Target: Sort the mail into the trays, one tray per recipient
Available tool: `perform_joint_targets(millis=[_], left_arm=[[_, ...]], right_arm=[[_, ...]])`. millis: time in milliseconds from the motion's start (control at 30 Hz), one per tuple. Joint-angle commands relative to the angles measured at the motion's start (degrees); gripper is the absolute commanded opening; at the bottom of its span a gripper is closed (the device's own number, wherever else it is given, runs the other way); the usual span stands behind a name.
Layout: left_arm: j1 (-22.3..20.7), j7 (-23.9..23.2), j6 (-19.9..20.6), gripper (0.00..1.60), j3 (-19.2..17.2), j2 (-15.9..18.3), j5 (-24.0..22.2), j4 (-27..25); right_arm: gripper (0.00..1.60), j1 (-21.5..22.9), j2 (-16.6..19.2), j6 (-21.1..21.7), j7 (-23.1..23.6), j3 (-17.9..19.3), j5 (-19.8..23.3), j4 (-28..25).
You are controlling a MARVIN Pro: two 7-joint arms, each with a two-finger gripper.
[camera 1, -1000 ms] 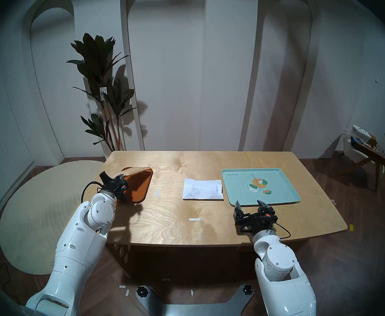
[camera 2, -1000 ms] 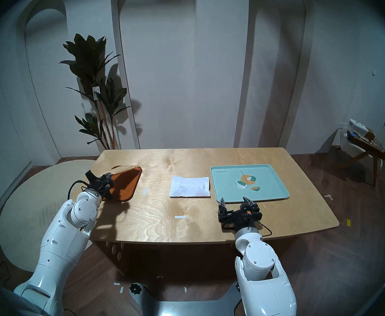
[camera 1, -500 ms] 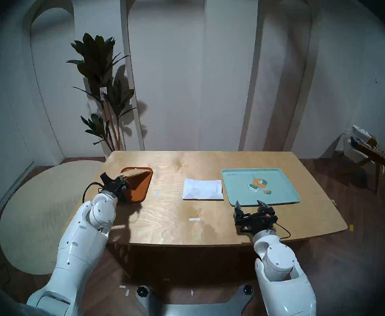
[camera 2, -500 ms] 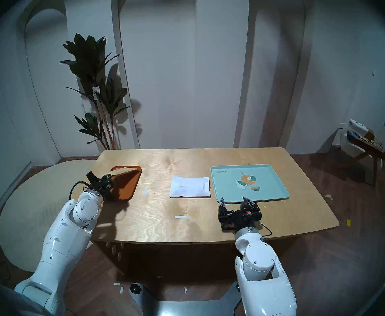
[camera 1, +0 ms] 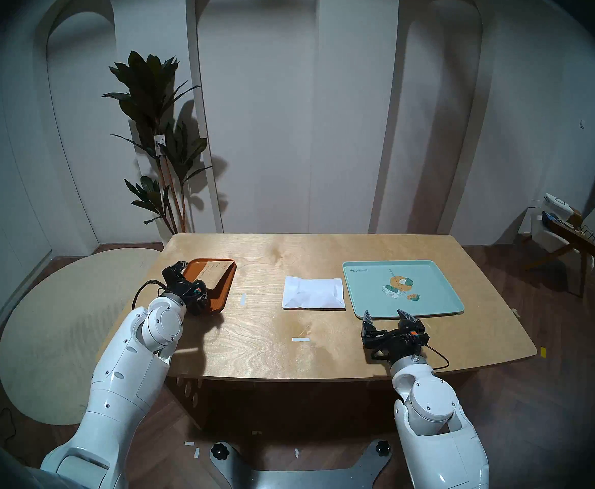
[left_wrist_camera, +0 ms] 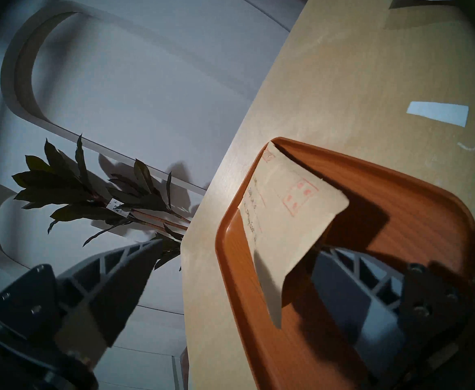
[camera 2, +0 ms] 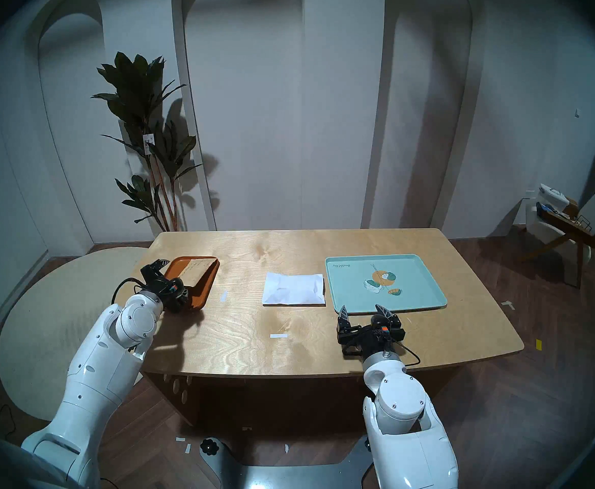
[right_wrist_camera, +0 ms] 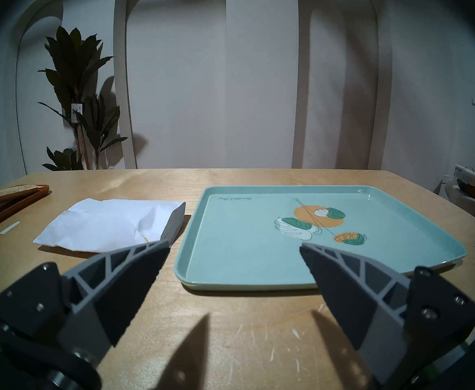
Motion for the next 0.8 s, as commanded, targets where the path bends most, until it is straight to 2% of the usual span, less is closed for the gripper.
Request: perform_joint_targets(millis=[0,233,433,567,733,767], left_arm=[[1.49,-5.69,0.51,1.6,-0.44,2.56,-1.14,-6.85],[3.42,-13.64,0.05,1.6,-2.21,6.2,-3.36,-12.49],[5.09,-17.89,0.83,1.6,-4.41,7.48,-5.1,-16.36],[7.1,-22.39,1.4,1.6,-6.0,8.81,-6.92,-19.76],[9.19,-26.99,2.62,1.6,-7.94,9.46,-9.05,-23.08],[9.6,-26.78,2.8,1.6,-8.53,8.95,-9.61,-23.46]], right_arm=[[1.6,0.18,0.14,-0.19,0.13,-0.1,-0.12,-1.29],[1.6,0.23,0.12,-0.23,0.11,-0.1,-0.11,-1.2],[1.6,0.23,0.12,-0.23,0.11,-0.1,-0.11,-1.2],[1.6,0.22,0.13,-0.23,0.11,-0.1,-0.11,-1.22],[1.6,0.19,0.14,-0.2,0.12,-0.1,-0.12,-1.27],[1.6,0.18,0.14,-0.2,0.12,-0.1,-0.12,-1.28]])
